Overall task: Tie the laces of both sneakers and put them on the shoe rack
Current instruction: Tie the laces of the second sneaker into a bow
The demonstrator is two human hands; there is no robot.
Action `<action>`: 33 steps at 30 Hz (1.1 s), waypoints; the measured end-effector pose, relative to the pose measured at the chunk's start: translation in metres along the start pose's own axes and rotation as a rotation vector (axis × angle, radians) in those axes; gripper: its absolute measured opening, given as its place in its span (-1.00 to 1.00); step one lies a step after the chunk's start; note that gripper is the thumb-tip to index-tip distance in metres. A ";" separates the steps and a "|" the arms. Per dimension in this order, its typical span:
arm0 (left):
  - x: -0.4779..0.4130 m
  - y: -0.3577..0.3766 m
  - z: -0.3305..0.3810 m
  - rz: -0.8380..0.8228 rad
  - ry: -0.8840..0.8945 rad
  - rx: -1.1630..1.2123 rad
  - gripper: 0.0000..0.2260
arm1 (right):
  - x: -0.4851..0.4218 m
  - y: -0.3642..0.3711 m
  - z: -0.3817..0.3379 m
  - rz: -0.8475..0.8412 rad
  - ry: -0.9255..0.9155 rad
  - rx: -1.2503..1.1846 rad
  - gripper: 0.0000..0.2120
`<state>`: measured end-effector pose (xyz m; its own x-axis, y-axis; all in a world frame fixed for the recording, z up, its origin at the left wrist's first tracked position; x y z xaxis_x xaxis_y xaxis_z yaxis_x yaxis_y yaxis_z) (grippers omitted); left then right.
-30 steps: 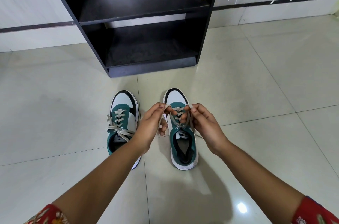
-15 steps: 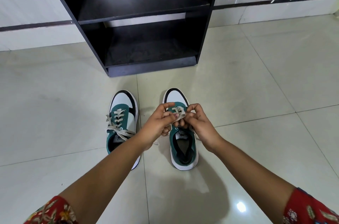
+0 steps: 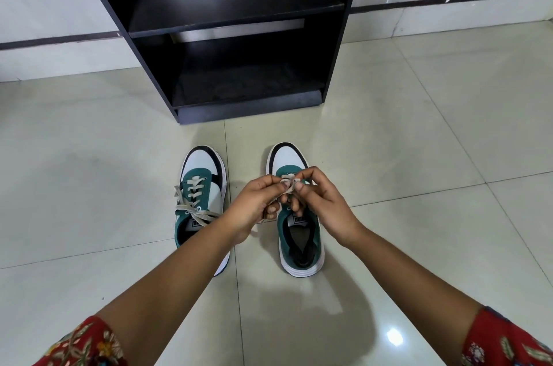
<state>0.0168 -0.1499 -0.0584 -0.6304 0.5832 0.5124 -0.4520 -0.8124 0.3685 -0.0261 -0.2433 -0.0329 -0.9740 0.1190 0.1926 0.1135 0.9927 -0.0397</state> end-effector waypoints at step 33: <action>-0.001 -0.008 0.005 0.223 -0.033 -0.079 -0.77 | 0.004 -0.024 -0.018 0.138 -0.208 0.871 -0.72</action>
<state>0.0244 -0.1439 -0.0587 -0.6997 0.3879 0.6000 -0.3526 -0.9179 0.1821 -0.0287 -0.2664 -0.0133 -0.9880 0.1470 -0.0466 0.1260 0.5953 -0.7936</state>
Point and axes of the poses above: each hand's wrist, its own x-axis away from the middle knuckle, its own y-axis out of the palm, z = x × y, the point moved 9 cm from there along -x, towards the middle knuckle, and after that the axes turned 7 degrees about x, right-handed, at the moved point
